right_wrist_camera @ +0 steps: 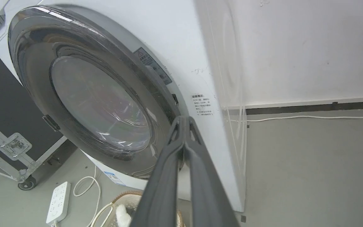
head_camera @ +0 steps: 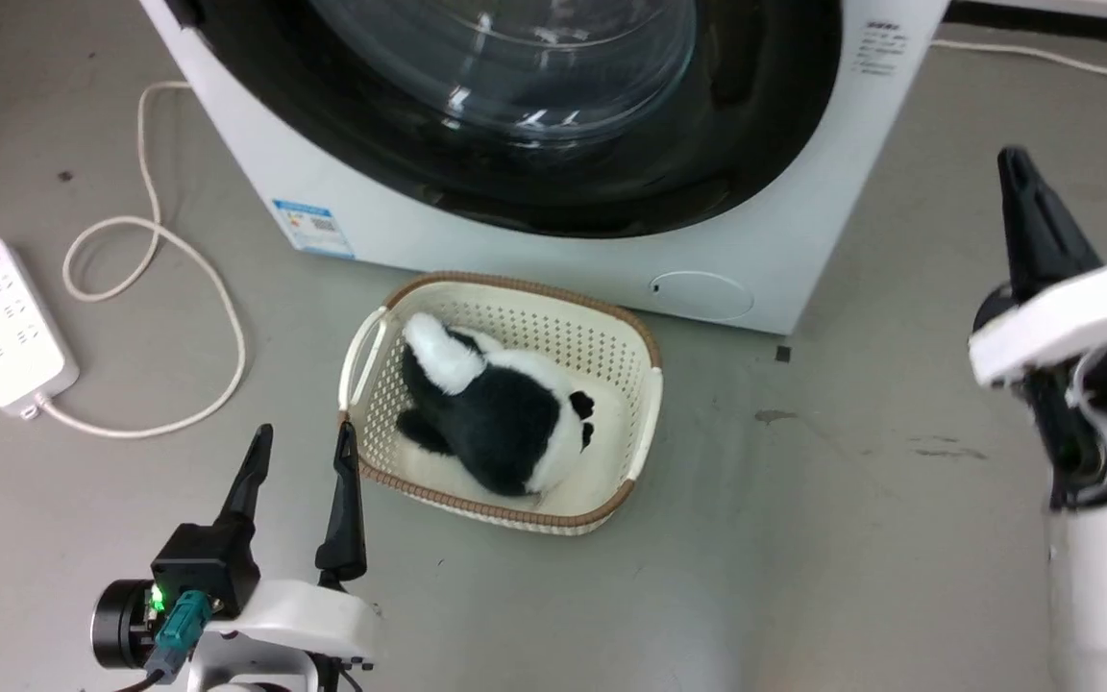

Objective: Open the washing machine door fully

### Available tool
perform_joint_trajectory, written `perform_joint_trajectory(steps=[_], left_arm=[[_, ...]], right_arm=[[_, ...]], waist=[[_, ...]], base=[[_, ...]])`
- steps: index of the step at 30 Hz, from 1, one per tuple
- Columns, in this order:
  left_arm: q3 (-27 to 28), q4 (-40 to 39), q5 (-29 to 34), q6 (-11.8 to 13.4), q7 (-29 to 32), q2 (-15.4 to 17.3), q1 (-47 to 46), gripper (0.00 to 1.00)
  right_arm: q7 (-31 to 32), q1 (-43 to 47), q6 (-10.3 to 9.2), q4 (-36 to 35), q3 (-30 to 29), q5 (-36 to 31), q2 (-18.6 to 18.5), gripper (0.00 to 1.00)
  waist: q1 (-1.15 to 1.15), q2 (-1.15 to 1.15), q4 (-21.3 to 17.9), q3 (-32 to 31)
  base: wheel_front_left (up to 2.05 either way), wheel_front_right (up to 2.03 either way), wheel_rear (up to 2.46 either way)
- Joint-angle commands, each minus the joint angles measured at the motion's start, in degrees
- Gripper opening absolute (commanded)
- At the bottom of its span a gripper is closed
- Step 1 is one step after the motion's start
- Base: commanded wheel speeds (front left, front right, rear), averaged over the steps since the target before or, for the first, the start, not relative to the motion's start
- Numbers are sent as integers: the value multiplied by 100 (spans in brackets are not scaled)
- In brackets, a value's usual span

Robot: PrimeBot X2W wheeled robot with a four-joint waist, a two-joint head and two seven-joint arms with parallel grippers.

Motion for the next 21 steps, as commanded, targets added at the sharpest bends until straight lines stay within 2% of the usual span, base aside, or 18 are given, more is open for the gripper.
perform_joint_trajectory(steps=[1,7,21], left_arm=[[-19,-16,-51,32,-66,2,-134,100],[-45,-70,-116,55,-138,3,-221,100],[-153,-100,-239,54,-306,3,-438,100]], right_arm=[[154,-338,2,151,-101,233,43,0],[726,-997,3,631,-402,736,89,0],[1831,-2695,3,1985,-1205,1451,142,0]], waist=[[0,0,72,82],[0,0,195,308],[-1,0,485,855]], base=[[0,0,0],[0,0,0],[0,0,0]])
